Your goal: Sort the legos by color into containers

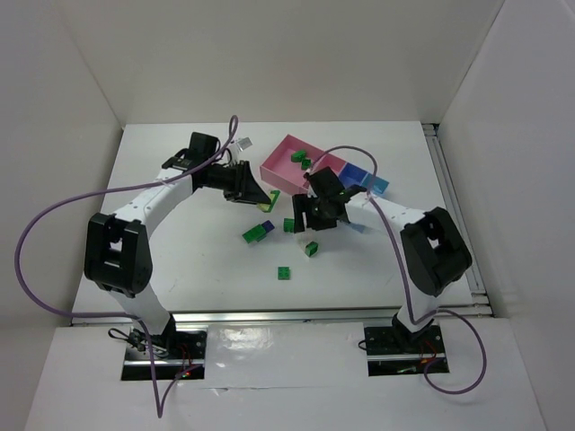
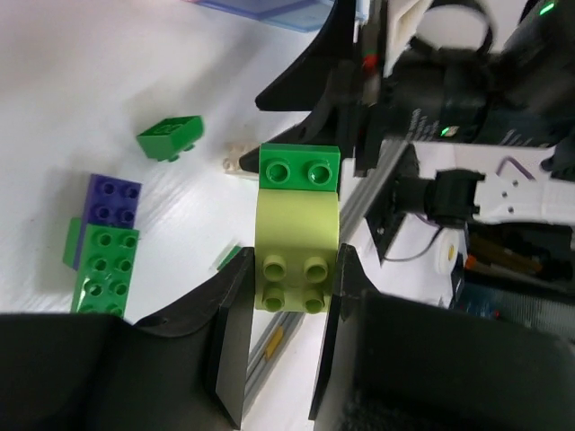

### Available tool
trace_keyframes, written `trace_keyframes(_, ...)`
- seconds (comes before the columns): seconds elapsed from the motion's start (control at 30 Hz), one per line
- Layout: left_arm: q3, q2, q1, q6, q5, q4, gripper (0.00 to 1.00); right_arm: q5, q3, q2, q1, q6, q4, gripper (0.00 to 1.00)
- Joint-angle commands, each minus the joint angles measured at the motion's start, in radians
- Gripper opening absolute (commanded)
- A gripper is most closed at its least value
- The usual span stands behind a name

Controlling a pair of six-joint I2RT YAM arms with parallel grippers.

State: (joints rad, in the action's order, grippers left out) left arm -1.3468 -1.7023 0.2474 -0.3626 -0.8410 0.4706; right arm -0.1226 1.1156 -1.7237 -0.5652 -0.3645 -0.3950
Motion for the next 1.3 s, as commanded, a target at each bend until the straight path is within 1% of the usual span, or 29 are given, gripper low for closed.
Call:
trace_keyframes(0.0, -0.046, -0.010, -0.005, 0.071, -0.162, 0.019, 0.00, -0.006, 0.072, 0.165, -0.002, 0.039, -0.010, 0.68)
trace_keyframes(0.03, -0.057, -0.010, -0.005, 0.071, -0.194, 0.019, 0.00, -0.035, 0.072, 0.193, 0.008, 0.048, 0.002, 0.64)
trace_keyframes(0.07, -0.057, -0.010, -0.005, 0.085, -0.249, 0.019, 0.00, -0.137, 0.052, 0.220, 0.033, 0.062, 0.042, 0.61)
trace_keyframes(0.1, -0.048, -0.010, -0.014, 0.096, -0.269, 0.019, 0.00, -0.211, 0.038, 0.249, 0.053, 0.062, 0.073, 0.59)
trace_keyframes(0.17, -0.048, 0.003, -0.014, 0.108, -0.331, 0.007, 0.00, -0.354, -0.009, 0.330, 0.088, 0.062, 0.143, 0.58)
trace_keyframes(0.2, -0.048, 0.003, -0.014, 0.117, -0.354, 0.007, 0.00, -0.473, -0.020, 0.351, 0.111, 0.047, 0.218, 0.60)
trace_keyframes(0.23, -0.048, 0.003, -0.014, 0.129, -0.378, 0.007, 0.00, -0.523, -0.020, 0.364, 0.111, 0.038, 0.246, 0.66)
trace_keyframes(0.27, -0.048, 0.012, -0.014, 0.129, -0.420, 0.007, 0.00, -0.569, -0.020, 0.365, 0.125, 0.029, 0.264, 0.82)
trace_keyframes(0.3, -0.048, 0.012, -0.014, 0.140, -0.432, 0.007, 0.00, -0.631, -0.005, 0.365, 0.125, 0.029, 0.265, 0.87)
trace_keyframes(0.33, -0.048, 0.012, -0.014, 0.140, -0.432, 0.007, 0.00, -0.653, 0.006, 0.346, 0.125, 0.029, 0.265, 0.91)
trace_keyframes(0.37, -0.048, 0.023, -0.014, 0.140, -0.444, 0.007, 0.00, -0.673, 0.015, 0.323, 0.125, 0.029, 0.265, 0.92)
trace_keyframes(0.53, -0.048, 0.032, -0.005, 0.149, -0.454, 0.007, 0.00, -0.825, 0.015, 0.288, 0.125, -0.066, 0.411, 0.92)
trace_keyframes(0.67, -0.009, 0.064, -0.005, 0.171, -0.492, 0.007, 0.00, -0.835, 0.024, 0.265, 0.103, -0.079, 0.427, 0.92)
trace_keyframes(0.7, 0.001, 0.064, 0.004, 0.171, -0.492, 0.007, 0.00, -0.845, 0.024, 0.253, 0.103, -0.079, 0.438, 0.89)
trace_keyframes(0.73, 0.001, 0.079, 0.004, 0.181, -0.492, -0.003, 0.00, -0.860, 0.012, 0.253, 0.103, -0.114, 0.461, 0.88)
trace_keyframes(0.8, 0.001, 0.092, 0.004, 0.182, -0.492, -0.003, 0.00, -0.894, 0.001, 0.240, 0.103, -0.149, 0.536, 0.84)
trace_keyframes(0.83, 0.001, 0.092, 0.004, 0.182, -0.492, -0.003, 0.00, -0.905, -0.010, 0.240, 0.103, -0.168, 0.560, 0.78)
trace_keyframes(0.9, 0.001, 0.101, 0.004, 0.182, -0.483, -0.003, 0.00, -0.914, -0.010, 0.231, 0.103, -0.208, 0.617, 0.73)
trace_keyframes(0.93, 0.001, 0.101, 0.004, 0.182, -0.483, -0.003, 0.00, -0.925, -0.010, 0.231, 0.103, -0.208, 0.617, 0.69)
trace_keyframes(1.0, 0.001, 0.101, 0.004, 0.182, -0.483, -0.003, 0.00, -0.925, -0.019, 0.231, 0.103, -0.220, 0.636, 0.65)
trace_keyframes(1.03, 0.001, 0.101, 0.004, 0.182, -0.483, -0.003, 0.00, -0.925, -0.019, 0.231, 0.103, -0.220, 0.636, 0.60)
trace_keyframes(1.1, 0.001, 0.101, 0.004, 0.182, -0.492, -0.003, 0.00, -0.925, -0.019, 0.231, 0.103, -0.211, 0.622, 0.53)
trace_keyframes(1.17, 0.001, 0.101, 0.004, 0.182, -0.492, -0.003, 0.00, -0.925, -0.019, 0.231, 0.103, -0.211, 0.622, 0.49)
trace_keyframes(1.27, 0.001, 0.101, 0.013, 0.182, -0.483, -0.003, 0.00, -0.916, -0.030, 0.231, 0.103, -0.211, 0.622, 0.37)
